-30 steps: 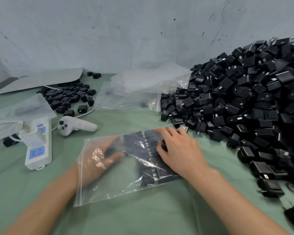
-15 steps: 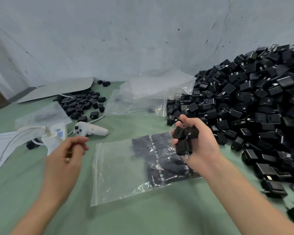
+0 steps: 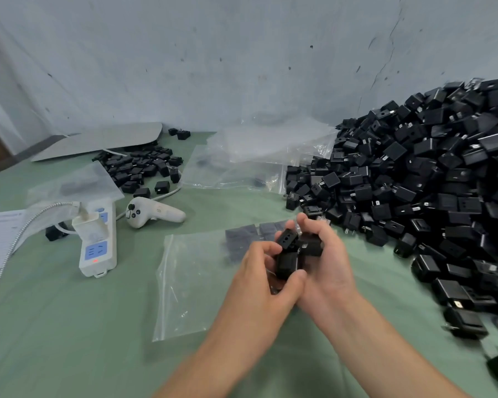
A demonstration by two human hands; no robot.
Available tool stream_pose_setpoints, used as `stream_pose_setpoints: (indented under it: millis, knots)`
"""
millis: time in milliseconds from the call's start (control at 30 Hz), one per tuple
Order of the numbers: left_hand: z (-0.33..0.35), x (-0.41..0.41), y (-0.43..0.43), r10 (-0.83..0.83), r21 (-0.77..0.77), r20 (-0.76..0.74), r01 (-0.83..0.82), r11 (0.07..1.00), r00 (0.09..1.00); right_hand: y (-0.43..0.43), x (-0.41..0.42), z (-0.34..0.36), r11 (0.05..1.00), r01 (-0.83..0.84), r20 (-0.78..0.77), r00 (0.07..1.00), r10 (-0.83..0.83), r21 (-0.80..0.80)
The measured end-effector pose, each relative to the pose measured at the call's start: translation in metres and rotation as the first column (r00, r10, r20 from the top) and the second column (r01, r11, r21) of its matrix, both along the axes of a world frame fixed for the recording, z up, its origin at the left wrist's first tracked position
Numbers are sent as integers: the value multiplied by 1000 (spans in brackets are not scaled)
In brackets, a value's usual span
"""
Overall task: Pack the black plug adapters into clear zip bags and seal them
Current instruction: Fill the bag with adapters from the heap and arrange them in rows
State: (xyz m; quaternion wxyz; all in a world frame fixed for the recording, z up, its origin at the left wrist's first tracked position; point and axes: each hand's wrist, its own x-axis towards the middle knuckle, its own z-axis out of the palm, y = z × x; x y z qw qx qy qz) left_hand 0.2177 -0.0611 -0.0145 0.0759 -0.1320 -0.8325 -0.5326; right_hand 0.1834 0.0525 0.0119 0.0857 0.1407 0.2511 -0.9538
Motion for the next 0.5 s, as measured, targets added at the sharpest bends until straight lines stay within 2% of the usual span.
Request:
stream_pose_setpoints:
  millis: [133, 200, 300, 367, 433, 500]
  knots:
    - [10, 3, -7, 0, -10, -68, 0, 1000, 998, 1, -2, 2, 1000, 25, -22, 999, -24, 6]
    - [23, 0, -31, 50, 6, -112, -49, 999, 992, 7, -5, 4, 998, 50, -25, 998, -50, 40]
    - [34, -14, -100, 273, 2, -177, -277, 961, 946, 20, -12, 5, 985, 79, -4, 997, -79, 152]
    - [27, -24, -151, 471, -27, -135, -478, 878, 872, 28, -17, 3, 961, 95, -18, 995, -93, 261]
    - [9, -27, -189, 583, -114, -32, -583, 805, 812, 34, -22, 2, 904, 126, -67, 992, -108, 407]
    - [-10, -24, -205, 571, -258, 14, -548, 795, 821, 35, -26, -1, 764, 178, -140, 983, -116, 620]
